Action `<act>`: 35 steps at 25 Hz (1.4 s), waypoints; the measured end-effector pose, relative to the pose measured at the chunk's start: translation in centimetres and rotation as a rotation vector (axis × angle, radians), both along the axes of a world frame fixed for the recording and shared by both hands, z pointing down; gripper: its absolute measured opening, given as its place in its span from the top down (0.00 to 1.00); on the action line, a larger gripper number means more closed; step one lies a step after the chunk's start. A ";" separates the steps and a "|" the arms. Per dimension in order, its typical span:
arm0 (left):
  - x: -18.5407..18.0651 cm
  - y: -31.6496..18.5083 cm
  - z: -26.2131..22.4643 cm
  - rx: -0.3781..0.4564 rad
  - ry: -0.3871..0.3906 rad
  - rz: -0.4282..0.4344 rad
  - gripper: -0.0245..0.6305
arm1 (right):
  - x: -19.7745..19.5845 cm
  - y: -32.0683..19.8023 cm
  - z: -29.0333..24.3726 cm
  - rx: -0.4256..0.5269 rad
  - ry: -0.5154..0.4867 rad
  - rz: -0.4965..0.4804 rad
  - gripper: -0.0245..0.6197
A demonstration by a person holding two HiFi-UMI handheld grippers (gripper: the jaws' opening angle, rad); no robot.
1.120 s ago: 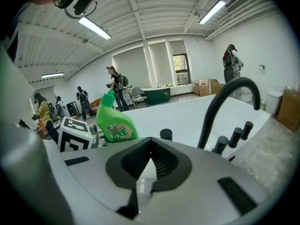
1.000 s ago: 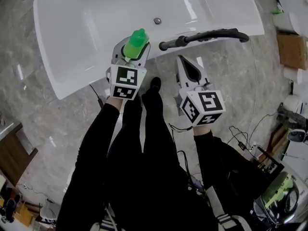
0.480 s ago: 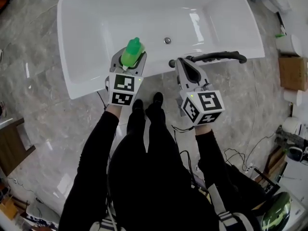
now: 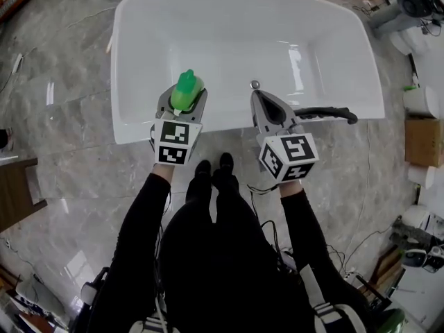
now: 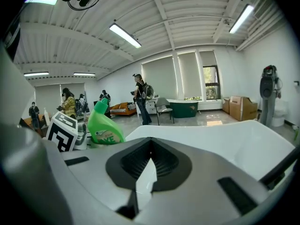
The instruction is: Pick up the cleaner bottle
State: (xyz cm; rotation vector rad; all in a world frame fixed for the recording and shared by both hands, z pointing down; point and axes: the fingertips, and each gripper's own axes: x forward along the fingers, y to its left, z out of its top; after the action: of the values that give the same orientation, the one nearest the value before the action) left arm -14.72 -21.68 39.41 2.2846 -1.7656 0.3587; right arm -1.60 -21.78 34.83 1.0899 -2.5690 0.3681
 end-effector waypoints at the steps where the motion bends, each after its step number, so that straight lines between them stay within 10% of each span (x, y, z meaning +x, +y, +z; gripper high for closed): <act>1: -0.5 0.2 -0.2 0.001 0.000 -0.015 0.67 | -0.4 -0.1 -0.1 0.003 -0.001 -0.012 0.96; 35: -14.9 9.7 -2.9 -0.051 -0.038 -0.373 0.67 | -10.0 0.8 -1.1 0.016 0.003 -0.324 0.96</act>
State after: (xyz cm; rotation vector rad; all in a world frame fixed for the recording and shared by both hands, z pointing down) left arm -29.57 -12.02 36.50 1.8699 -2.1207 0.3712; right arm -11.62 -20.97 33.76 0.6588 -2.6886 0.2635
